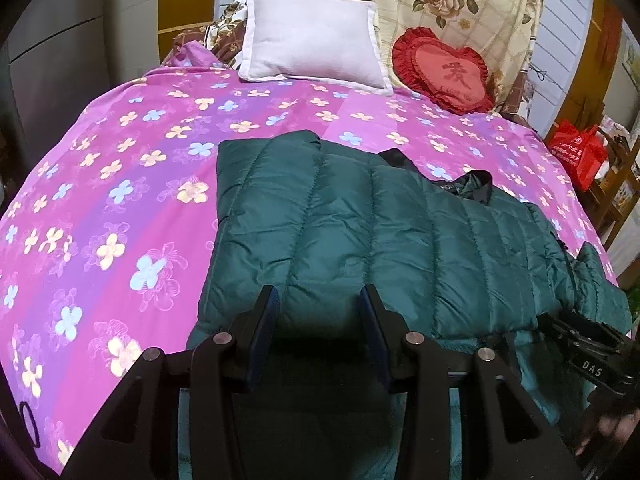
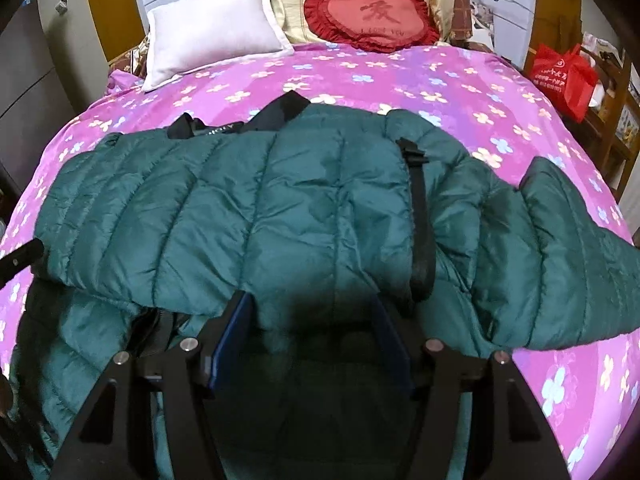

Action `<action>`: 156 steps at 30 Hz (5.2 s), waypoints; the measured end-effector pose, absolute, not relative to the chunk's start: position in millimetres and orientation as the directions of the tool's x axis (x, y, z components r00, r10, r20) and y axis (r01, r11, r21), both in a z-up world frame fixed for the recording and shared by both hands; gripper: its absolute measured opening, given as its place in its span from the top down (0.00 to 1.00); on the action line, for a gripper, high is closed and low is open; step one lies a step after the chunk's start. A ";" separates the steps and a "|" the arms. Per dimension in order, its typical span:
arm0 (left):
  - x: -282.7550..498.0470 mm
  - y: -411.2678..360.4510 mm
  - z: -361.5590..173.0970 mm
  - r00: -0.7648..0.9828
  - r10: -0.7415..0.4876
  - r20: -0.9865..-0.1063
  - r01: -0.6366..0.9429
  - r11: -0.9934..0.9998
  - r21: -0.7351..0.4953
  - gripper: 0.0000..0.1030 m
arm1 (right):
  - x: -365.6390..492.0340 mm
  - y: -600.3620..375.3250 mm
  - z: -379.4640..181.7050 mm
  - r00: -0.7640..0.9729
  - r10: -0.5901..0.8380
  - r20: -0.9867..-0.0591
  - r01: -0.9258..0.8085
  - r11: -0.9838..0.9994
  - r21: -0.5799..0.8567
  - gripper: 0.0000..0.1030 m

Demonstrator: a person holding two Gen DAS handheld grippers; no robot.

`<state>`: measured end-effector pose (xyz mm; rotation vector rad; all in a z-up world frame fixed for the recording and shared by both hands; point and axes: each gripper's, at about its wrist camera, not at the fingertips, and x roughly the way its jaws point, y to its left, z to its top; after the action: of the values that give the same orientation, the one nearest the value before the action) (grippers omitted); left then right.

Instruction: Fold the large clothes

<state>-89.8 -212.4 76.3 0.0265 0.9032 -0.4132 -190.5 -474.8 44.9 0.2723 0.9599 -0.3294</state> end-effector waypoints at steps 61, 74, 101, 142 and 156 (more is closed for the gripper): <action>-242.9 -259.9 87.0 0.482 -0.450 -0.752 0.482 0.853 -0.201 0.69 | -356.8 -567.3 62.4 0.536 -0.322 -0.780 0.581 0.811 0.065 0.25; -241.8 -269.3 86.0 0.490 -0.437 -0.755 0.477 0.859 -0.187 0.69 | -379.8 -644.5 51.5 0.510 -0.388 -0.768 0.677 0.732 0.079 0.20; -204.5 -278.3 86.6 0.523 -0.399 -0.753 0.432 0.886 -0.170 0.69 | -395.8 -747.8 41.7 0.383 -0.503 -0.775 0.811 0.584 0.021 0.19; -188.2 -271.9 62.9 0.513 -0.380 -0.769 0.387 0.903 -0.188 0.69 | -434.3 -838.4 33.7 0.496 -0.457 -0.738 0.843 0.458 0.282 0.79; -194.1 -241.7 82.8 0.546 -0.377 -0.748 0.354 0.913 -0.202 0.69 | -348.5 -702.7 143.7 0.775 -0.226 -0.590 0.502 0.788 0.357 0.80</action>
<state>-194.1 -241.7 82.8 -0.0283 0.8935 -0.4338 -348.5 -702.7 143.7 0.5293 0.5547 -0.4144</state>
